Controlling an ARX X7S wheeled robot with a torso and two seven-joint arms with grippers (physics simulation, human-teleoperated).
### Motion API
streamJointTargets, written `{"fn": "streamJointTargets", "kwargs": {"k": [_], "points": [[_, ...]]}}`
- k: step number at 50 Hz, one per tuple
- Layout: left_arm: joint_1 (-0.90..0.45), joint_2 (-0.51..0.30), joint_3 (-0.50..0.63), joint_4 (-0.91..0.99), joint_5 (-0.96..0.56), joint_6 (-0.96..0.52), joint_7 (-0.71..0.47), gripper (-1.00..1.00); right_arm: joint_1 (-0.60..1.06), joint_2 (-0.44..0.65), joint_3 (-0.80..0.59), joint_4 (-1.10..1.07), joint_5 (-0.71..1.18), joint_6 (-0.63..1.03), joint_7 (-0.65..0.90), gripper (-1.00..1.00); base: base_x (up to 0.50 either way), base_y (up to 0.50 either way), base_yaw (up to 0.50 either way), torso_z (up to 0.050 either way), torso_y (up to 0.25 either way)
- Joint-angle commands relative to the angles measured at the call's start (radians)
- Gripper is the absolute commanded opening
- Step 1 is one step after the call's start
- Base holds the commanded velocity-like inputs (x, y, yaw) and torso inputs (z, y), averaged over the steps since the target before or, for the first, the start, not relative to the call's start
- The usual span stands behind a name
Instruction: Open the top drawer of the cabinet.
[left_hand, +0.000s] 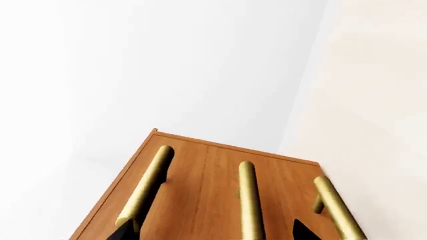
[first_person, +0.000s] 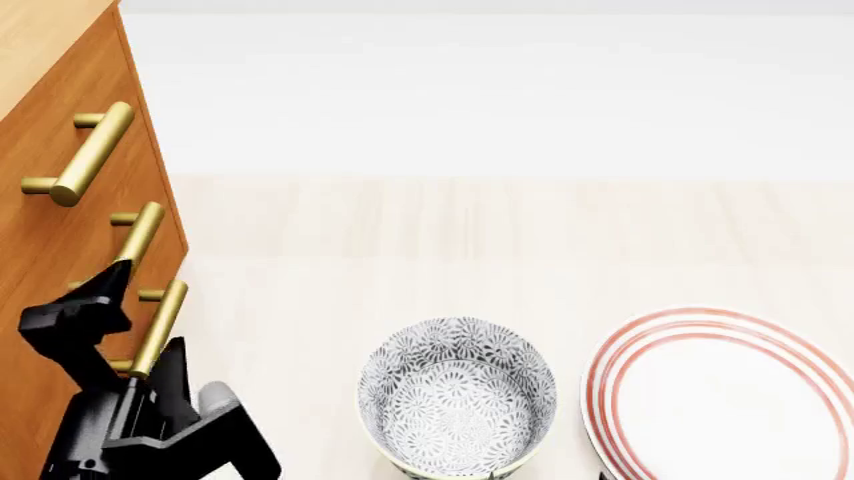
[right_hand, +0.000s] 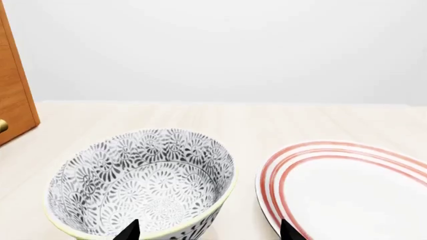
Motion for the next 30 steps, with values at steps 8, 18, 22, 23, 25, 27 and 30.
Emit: {"fn": "streamJointTargets", "kwargs": {"k": [8, 18, 22, 23, 25, 27, 30], "points": [[-0.051, -0.031, 0.025, 0.075, 0.114, -0.052, 0.103, 1.00, 0.004, -0.016, 0.019, 0.005, -0.015, -0.010, -0.014, 1.00, 0.00, 0.00, 0.00, 0.000, 0.000], [-0.079, -0.052, 0.034, 0.111, 0.140, -0.068, 0.145, 1.00, 0.005, -0.013, 0.018, 0.005, -0.010, -0.010, -0.006, 1.00, 0.00, 0.00, 0.00, 0.000, 0.000], [-0.091, -0.059, 0.036, 0.121, 0.153, -0.073, 0.155, 1.00, 0.008, -0.013, 0.017, 0.010, -0.009, -0.013, -0.004, 1.00, 0.00, 0.00, 0.00, 0.000, 0.000], [-0.094, -0.060, 0.036, 0.124, 0.154, -0.074, 0.159, 1.00, 0.009, -0.014, 0.017, 0.013, -0.009, -0.014, -0.004, 1.00, 0.00, 0.00, 0.00, 0.000, 0.000], [-0.100, -0.062, 0.036, 0.128, 0.158, -0.079, 0.165, 1.00, 0.007, -0.012, 0.016, 0.006, -0.007, -0.011, -0.002, 1.00, 0.00, 0.00, 0.00, 0.000, 0.000], [-0.104, -0.065, 0.039, 0.136, 0.166, -0.081, 0.171, 1.00, 0.008, -0.012, 0.016, 0.009, -0.006, -0.012, -0.002, 1.00, 0.00, 0.00, 0.00, 0.000, 0.000], [-0.113, -0.065, 0.039, 0.137, 0.169, -0.082, 0.177, 1.00, 0.005, -0.009, 0.014, 0.000, -0.005, -0.007, 0.000, 1.00, 0.00, 0.00, 0.00, 0.000, 0.000]]}}
